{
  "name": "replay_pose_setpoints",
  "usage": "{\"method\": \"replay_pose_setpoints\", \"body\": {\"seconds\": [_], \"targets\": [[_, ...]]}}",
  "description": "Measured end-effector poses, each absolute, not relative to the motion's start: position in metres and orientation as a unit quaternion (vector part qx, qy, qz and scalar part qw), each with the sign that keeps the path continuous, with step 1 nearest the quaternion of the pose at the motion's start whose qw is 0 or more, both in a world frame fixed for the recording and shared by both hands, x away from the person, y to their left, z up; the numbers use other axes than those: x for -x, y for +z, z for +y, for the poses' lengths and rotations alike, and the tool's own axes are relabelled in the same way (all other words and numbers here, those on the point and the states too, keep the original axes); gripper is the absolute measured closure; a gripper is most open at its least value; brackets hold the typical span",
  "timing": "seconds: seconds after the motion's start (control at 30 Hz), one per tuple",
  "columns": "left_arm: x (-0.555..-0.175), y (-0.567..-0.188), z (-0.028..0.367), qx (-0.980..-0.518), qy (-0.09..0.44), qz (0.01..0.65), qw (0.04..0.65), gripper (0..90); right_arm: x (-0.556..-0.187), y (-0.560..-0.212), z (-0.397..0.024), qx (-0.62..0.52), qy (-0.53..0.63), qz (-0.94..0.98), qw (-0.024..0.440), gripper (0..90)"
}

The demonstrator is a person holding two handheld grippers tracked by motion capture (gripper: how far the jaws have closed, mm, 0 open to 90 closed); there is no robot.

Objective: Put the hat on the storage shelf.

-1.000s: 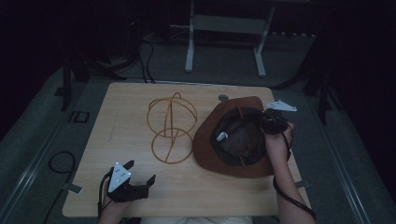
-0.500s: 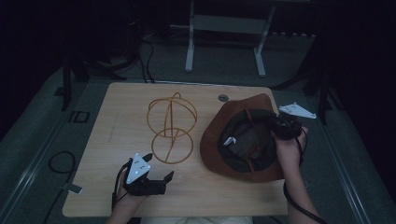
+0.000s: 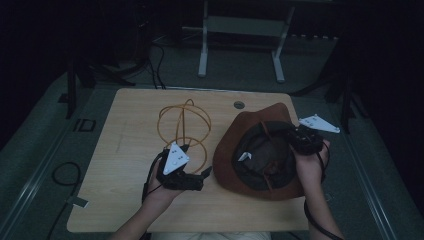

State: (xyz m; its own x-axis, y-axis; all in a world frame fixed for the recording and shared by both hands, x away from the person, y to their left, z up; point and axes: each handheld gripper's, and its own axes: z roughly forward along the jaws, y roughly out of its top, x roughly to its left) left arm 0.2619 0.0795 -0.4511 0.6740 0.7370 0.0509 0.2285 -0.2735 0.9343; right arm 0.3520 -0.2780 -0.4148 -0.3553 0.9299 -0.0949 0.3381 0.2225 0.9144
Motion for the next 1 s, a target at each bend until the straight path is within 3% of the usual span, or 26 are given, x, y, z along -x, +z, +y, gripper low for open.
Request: {"method": "replay_pose_setpoints", "body": {"seconds": [0.37,0.67,1.0], "targets": [[-0.291,-0.433,0.03,-0.774,0.226,0.291,0.515,5.7,-0.348,-0.409,-0.27,-0.436,0.445,0.702,0.346,84.0],[-0.321,-0.421,-0.016,-0.785,0.262,0.281,0.487,6.4,-0.342,-0.405,-0.268,-0.43,0.451,0.7,0.35,84.0],[-0.349,-0.414,-0.041,-0.787,0.274,0.298,0.465,14.8,-0.328,-0.393,-0.276,-0.421,0.469,0.694,0.348,84.0]]}}
